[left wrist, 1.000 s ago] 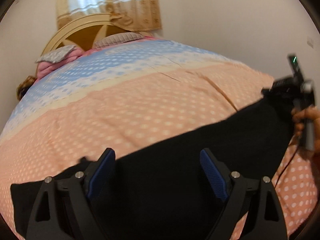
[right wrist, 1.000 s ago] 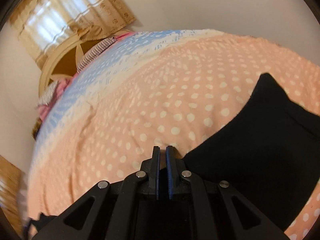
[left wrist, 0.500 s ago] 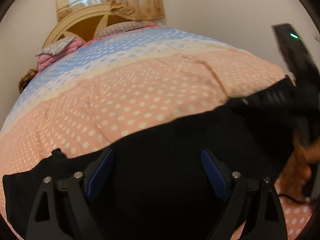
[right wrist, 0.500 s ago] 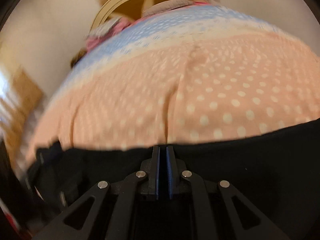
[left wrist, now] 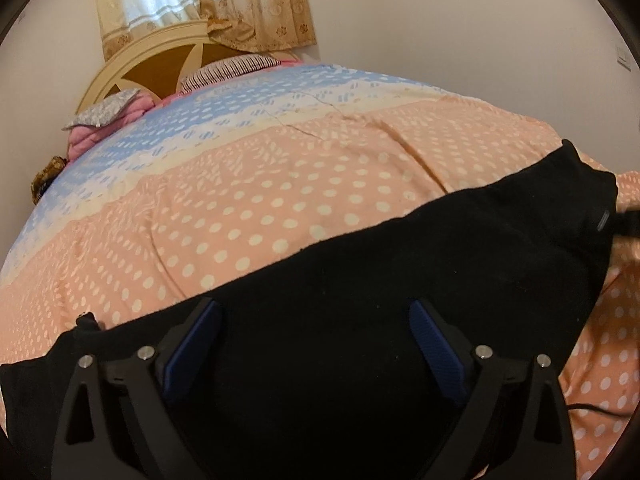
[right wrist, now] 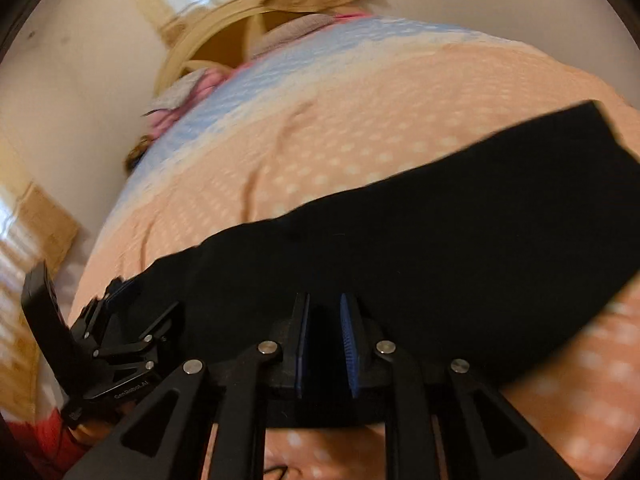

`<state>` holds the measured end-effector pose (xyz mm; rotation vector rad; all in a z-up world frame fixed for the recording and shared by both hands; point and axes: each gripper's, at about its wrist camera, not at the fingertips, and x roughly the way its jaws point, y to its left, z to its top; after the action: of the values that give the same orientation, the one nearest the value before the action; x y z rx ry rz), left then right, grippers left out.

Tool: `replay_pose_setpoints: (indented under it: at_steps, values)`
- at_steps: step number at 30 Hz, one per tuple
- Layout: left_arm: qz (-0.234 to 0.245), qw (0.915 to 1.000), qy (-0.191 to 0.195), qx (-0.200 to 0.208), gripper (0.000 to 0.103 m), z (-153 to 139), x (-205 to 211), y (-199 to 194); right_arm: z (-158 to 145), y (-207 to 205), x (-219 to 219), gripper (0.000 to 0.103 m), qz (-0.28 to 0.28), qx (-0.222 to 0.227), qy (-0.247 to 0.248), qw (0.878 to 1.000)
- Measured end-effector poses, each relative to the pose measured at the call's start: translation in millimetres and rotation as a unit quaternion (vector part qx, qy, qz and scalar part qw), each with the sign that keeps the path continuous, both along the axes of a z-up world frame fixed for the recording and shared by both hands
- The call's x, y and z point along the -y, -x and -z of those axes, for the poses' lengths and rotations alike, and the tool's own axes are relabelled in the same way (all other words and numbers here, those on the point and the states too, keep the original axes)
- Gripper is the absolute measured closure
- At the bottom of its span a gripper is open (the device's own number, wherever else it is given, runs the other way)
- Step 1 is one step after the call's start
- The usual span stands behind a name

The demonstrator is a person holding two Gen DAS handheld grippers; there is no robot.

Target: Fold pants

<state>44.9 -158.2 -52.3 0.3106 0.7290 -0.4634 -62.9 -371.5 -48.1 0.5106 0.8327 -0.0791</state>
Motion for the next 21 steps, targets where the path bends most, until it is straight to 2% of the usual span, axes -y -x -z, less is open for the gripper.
replay_pose_setpoints:
  at_steps: [3,4,5,6,7,8,9,11,15,17,18,21]
  values:
    - [-0.006,0.9998,0.013,-0.013,0.005,-4.6,-4.3,-2.1,-34.7,33.2,39.6,0.084,0.085,0.085,0.003,0.993]
    - [-0.008,0.9997,0.017,-0.015,0.005,-5.3,-5.2,-1.8,-42.3,48.2,60.4,0.073,0.133,0.103,0.003,0.986]
    - [-0.009,0.9996,0.022,-0.017,0.005,-6.3,-6.5,-0.9,-49.6,68.5,87.8,0.050,0.203,0.123,0.002,0.972]
    - [-0.011,0.9994,0.027,-0.017,0.005,-7.8,-8.0,0.7,-51.8,82.5,101.6,0.039,0.239,0.133,0.002,0.962]
    - [-0.012,0.9993,0.031,-0.015,0.005,-8.3,-9.0,1.9,-52.6,100.3,123.2,0.029,0.293,0.142,0.007,0.945]
    - [-0.012,0.9992,0.036,-0.013,0.005,-8.9,-9.2,3.4,-50.5,113.2,139.2,0.029,0.333,0.142,0.009,0.932]
    - [-0.011,0.9992,0.037,-0.013,0.005,-9.2,-8.9,4.2,-46.7,120.2,150.9,0.029,0.351,0.137,0.005,0.926]
    - [-0.008,0.9994,0.033,-0.009,0.005,-9.5,-6.6,6.8,-28.9,122.8,170.9,0.029,0.367,0.105,-0.017,0.924]
    - [-0.003,0.9996,0.029,-0.002,0.005,-11.8,-5.0,11.7,-2.7,95.6,171.3,0.029,0.349,0.049,-0.001,0.936]
    - [-0.007,0.9995,0.029,-0.004,0.005,-12.1,-7.9,10.8,10.8,85.0,174.2,0.030,0.337,0.030,-0.017,0.941]
    - [-0.010,0.9995,0.031,-0.007,0.005,-12.0,-9.8,10.0,11.8,87.7,186.2,0.030,0.338,0.034,-0.012,0.941]
    - [-0.022,0.9989,0.039,-0.016,0.005,-11.7,-16.6,6.3,12.1,76.9,184.3,0.031,0.334,0.020,0.011,0.942]
